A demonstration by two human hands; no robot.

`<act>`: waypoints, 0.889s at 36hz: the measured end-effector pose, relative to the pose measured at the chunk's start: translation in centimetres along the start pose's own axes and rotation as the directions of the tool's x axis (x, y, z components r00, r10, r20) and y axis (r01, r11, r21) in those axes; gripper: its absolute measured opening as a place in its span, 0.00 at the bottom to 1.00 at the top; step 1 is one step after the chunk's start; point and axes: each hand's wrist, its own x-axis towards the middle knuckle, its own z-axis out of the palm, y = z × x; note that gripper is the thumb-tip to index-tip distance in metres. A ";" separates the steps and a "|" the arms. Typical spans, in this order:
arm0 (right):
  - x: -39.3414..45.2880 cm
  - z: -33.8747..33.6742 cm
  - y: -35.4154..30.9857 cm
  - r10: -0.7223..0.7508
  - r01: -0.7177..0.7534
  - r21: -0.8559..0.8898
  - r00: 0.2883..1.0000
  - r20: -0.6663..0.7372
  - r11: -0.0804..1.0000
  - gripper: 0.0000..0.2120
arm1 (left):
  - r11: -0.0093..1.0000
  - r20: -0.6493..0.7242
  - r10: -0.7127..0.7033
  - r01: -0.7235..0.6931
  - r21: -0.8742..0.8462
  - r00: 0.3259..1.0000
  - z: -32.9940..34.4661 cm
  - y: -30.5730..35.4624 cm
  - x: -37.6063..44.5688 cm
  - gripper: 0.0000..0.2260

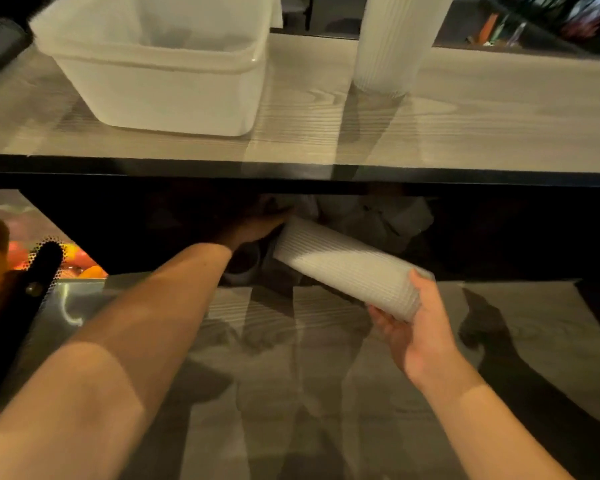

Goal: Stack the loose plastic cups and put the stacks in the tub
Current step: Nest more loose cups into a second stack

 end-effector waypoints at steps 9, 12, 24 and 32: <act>0.4 -5.2 -3.7 -0.020 0.019 0.028 0.999 0.026 0.999 0.21 | 0.970 0.240 0.086 -0.137 0.202 0.967 2.8 0.4 -2.6 0.23; 0.6 -5.6 -4.2 -0.012 0.011 0.023 0.999 0.042 1.000 0.18 | 0.991 0.006 0.044 -0.044 0.127 0.999 0.5 -1.6 -2.6 0.28; 0.9 -1.1 -1.2 0.030 -0.023 -0.076 0.994 0.104 0.997 0.15 | 0.901 -0.154 -0.431 0.417 -0.118 0.889 -7.3 -11.1 0.9 0.39; 0.4 0.7 -1.0 0.003 0.007 -0.091 0.994 0.111 0.996 0.11 | 0.962 -0.190 -0.274 0.268 -0.059 0.943 -4.3 -6.5 2.6 0.23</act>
